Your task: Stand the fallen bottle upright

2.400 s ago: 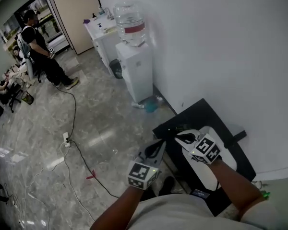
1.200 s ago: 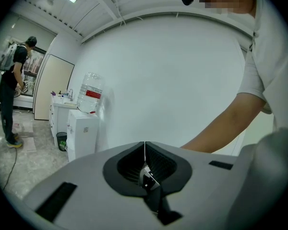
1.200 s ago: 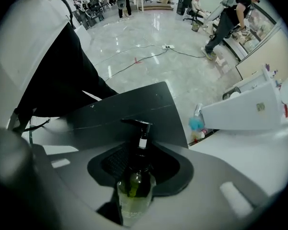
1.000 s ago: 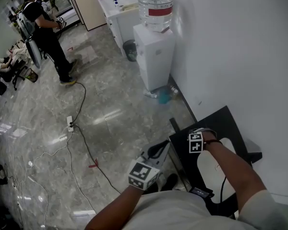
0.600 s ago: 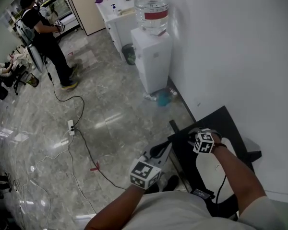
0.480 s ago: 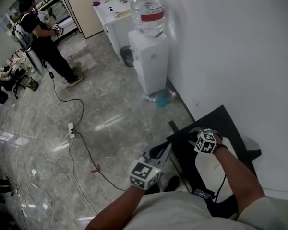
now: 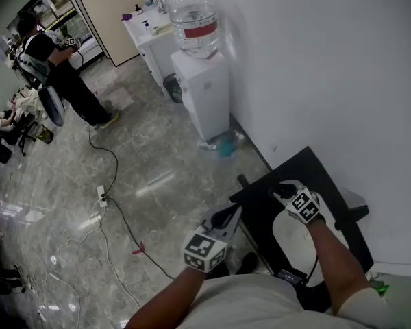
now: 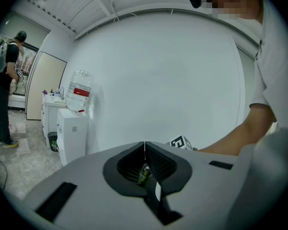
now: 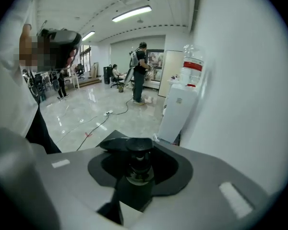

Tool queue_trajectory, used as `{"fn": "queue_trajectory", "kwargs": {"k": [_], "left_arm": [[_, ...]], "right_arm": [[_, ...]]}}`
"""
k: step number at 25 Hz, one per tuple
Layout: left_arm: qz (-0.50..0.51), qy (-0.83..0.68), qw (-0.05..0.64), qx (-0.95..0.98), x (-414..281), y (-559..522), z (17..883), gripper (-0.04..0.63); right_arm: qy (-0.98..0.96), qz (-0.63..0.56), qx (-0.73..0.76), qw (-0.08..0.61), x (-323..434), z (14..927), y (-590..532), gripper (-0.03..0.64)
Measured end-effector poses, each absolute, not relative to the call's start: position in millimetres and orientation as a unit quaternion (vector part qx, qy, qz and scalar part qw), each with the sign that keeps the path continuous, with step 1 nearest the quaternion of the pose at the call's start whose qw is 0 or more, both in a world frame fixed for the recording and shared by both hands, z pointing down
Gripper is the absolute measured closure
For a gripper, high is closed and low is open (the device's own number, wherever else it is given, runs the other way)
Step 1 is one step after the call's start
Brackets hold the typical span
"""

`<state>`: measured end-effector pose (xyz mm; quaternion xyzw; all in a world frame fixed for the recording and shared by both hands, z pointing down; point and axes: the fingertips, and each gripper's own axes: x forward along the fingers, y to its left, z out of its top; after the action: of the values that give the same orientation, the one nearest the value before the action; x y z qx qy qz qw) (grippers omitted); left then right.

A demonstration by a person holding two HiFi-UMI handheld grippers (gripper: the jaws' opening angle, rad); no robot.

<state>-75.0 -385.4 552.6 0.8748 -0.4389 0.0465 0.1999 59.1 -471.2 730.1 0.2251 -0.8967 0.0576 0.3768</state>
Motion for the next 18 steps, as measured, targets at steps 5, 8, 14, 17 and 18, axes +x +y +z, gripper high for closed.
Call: {"fn": "queue_trajectory", "kwargs": {"k": [5, 8, 14, 17, 18], "left_arm": [[0.049, -0.438, 0.196, 0.876, -61, -383, 551, 0.586], [0.048, -0.438, 0.192, 0.877, -53, -378, 544, 0.587], [0.044, -0.446, 0.185, 0.874, -49, -366, 537, 0.587], [0.039, -0.448, 0.177, 0.875, -45, -361, 530, 0.586], [0.037, -0.448, 0.174, 0.876, -43, -359, 527, 0.587]], "right_arm": [[-0.895, 0.086, 0.257, 0.354, 64, 734, -481, 0.492], [-0.886, 0.085, 0.271, 0.366, 70, 733, -485, 0.478], [-0.881, 0.086, 0.293, 0.361, 91, 712, -462, 0.476], [-0.89, 0.091, 0.298, 0.334, 99, 687, -441, 0.503], [-0.894, 0.088, 0.301, 0.32, 100, 675, -434, 0.521]]}}
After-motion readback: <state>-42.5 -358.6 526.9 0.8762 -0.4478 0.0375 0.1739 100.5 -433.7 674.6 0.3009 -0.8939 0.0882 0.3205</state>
